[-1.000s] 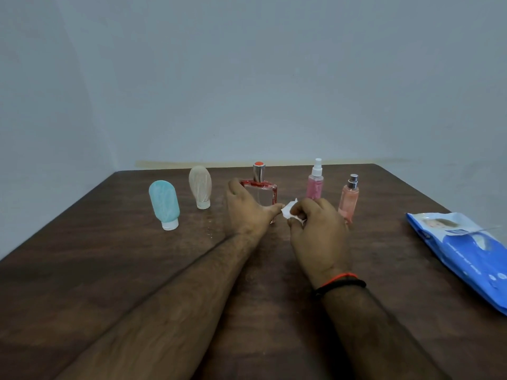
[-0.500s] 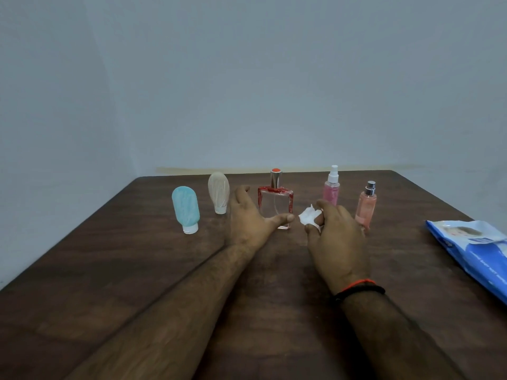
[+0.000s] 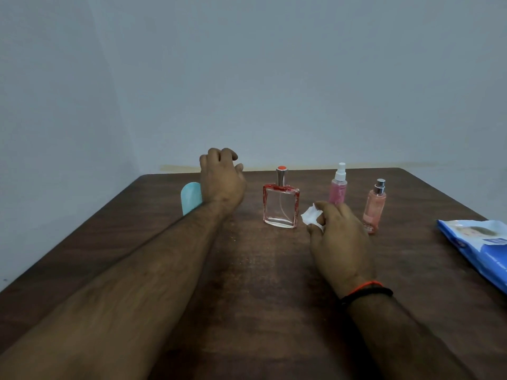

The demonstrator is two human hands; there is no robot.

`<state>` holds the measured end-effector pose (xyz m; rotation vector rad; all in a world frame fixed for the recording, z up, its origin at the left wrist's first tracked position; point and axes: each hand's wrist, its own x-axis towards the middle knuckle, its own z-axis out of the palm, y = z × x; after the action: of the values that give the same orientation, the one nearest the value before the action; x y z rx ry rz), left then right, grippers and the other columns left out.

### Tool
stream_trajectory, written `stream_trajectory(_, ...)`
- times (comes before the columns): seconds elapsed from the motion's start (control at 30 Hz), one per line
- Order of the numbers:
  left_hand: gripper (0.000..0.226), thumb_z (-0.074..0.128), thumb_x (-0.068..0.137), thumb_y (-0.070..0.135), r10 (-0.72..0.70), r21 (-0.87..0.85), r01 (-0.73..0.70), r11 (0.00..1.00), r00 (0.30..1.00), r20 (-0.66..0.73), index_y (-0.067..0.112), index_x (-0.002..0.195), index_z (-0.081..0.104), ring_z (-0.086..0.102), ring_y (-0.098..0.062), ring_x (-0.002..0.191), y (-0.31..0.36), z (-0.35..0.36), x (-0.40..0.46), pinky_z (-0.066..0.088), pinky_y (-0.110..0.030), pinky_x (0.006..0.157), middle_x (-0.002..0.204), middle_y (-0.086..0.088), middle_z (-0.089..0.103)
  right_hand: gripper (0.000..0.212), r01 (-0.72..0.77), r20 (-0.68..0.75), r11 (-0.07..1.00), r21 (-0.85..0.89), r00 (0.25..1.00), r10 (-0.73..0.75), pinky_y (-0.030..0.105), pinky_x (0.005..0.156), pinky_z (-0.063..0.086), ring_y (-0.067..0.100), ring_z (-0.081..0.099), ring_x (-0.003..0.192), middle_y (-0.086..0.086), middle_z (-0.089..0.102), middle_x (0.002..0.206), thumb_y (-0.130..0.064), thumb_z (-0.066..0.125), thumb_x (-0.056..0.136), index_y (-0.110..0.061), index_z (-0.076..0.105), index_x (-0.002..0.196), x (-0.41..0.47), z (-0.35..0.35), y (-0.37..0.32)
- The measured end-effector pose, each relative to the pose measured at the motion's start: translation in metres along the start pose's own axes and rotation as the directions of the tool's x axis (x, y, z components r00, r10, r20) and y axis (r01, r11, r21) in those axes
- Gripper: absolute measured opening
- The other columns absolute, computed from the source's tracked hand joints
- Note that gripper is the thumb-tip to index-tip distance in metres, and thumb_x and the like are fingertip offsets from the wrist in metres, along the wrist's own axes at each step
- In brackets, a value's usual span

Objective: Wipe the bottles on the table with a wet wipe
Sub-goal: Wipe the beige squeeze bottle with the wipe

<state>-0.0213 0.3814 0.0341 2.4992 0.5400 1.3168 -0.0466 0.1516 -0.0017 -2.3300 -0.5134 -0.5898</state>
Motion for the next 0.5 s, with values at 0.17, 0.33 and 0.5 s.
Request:
stream_trajectory(0.17,0.028,0.057,0.095,0.031,0.049,0.233,-0.094,0.968,0.98,0.192,0.017,0.118,0.064,0.049,-0.029,0.115,-0.004,-0.005,0.029,0.039,-0.039,0.094,0.12,-0.009,0.061,0.047,0.009,0.005,1.0,-0.018,1.0,-0.009,0.039,0.089,0.053,0.019,0.056,0.108,-0.001,0.059,0.119,-0.024,0.067,0.089,-0.021,0.054,0.134,0.001,0.002,0.001)
stream_trajectory(0.33,0.024,0.058,0.091,0.03,-0.074,0.355,-0.065,0.933,0.928,0.365,0.021,0.109,0.071,0.06,-0.03,0.109,-0.012,-0.022,0.058,0.049,-0.039,0.094,0.115,-0.006,0.069,0.045,0.02,0.005,1.0,-0.022,1.0,-0.02,0.038,0.085,0.053,0.019,0.056,0.107,-0.001,0.058,0.116,-0.023,0.067,0.088,-0.021,0.056,0.132,0.001,0.002,0.001)
stream_trajectory(0.5,0.024,0.064,0.09,0.03,-0.128,0.326,-0.066,0.943,0.833,0.538,0.016,0.107,0.073,0.064,-0.025,0.102,-0.018,-0.033,0.07,0.055,-0.037,0.086,0.111,-0.005,0.071,0.046,0.017,0.014,0.999,-0.027,1.0,-0.016,0.036,0.085,0.053,0.018,0.056,0.106,-0.002,0.058,0.115,-0.023,0.067,0.089,-0.022,0.055,0.133,0.001,0.002,0.001)
